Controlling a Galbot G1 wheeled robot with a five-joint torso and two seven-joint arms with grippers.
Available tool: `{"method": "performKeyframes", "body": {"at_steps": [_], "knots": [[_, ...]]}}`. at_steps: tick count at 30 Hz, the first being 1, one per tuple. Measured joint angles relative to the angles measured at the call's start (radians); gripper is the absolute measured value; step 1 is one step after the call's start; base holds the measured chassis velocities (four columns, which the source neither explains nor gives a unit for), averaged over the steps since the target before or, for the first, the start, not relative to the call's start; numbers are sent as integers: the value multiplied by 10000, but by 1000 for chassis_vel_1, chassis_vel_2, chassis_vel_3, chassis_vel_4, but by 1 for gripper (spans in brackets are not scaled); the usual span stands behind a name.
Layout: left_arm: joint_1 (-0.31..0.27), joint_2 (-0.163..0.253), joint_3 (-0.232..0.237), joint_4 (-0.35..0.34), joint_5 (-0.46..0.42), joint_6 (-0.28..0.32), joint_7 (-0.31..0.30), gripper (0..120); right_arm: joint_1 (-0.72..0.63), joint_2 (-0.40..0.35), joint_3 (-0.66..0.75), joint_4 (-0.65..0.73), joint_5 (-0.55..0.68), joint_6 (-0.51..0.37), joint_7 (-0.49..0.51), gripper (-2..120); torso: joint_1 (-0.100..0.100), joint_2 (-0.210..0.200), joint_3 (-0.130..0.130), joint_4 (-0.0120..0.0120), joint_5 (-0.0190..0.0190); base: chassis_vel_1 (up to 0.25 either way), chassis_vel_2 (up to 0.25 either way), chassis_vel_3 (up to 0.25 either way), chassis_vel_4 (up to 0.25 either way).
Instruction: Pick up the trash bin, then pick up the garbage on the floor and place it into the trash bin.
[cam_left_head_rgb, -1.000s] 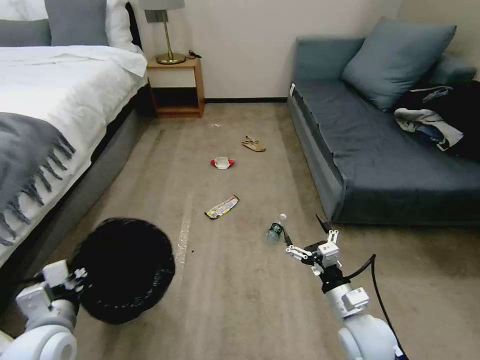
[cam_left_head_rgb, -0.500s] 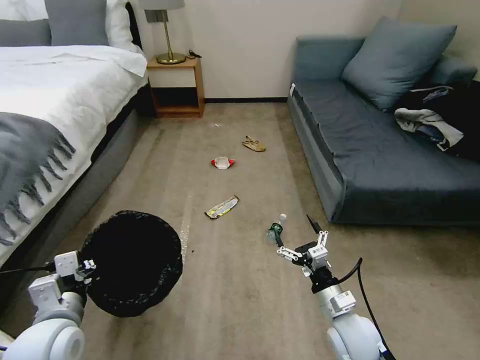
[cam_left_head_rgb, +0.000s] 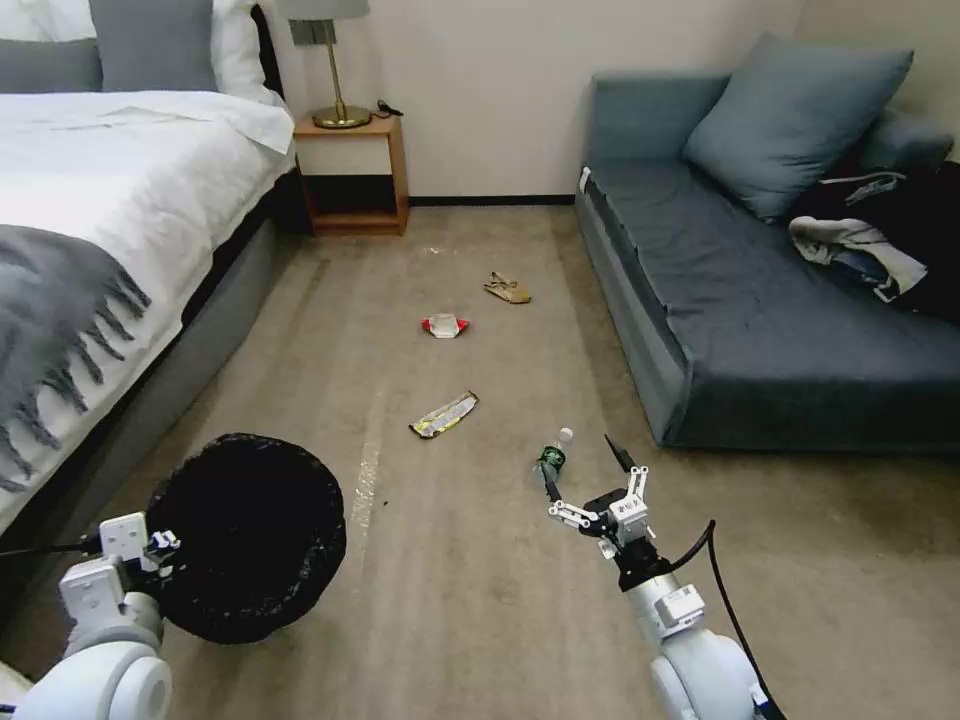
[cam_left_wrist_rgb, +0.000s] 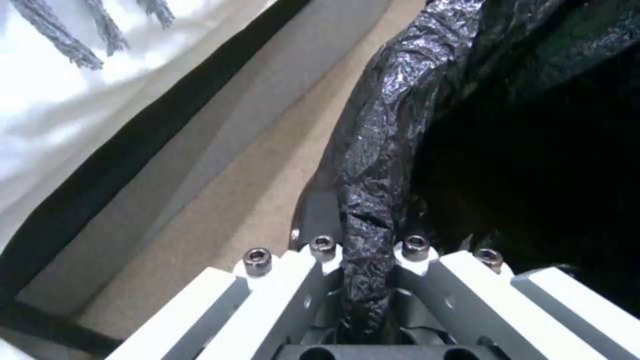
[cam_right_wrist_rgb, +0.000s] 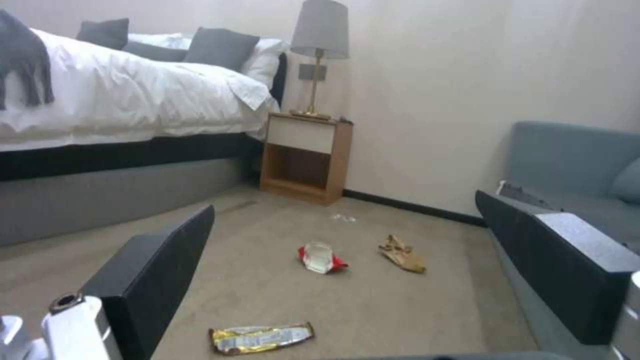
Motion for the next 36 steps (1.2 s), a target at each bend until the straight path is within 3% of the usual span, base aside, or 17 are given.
{"method": "performKeyframes", "body": {"at_steps": [12,30,35,36], "knots": [[-42,8,46,122,-41,-38,25,3,44,30,24,-77,41,42,43,100,-1,0,1,-2,-2,-168,161,172,-178],[-188,52,77,412,-56,-82,53,3,390,-45,-132,-505,80,122,223,100,3,-3,4,-2,1,-274,270,269,-274],[-201,54,80,446,-60,-89,60,3,439,-110,-224,-563,-88,-43,465,100,3,-3,4,-4,1,-84,99,78,-51],[-223,62,79,523,-59,-152,60,3,410,-353,-478,-520,-322,-903,1104,100,0,-2,0,0,1,82,-37,-40,65]]}}
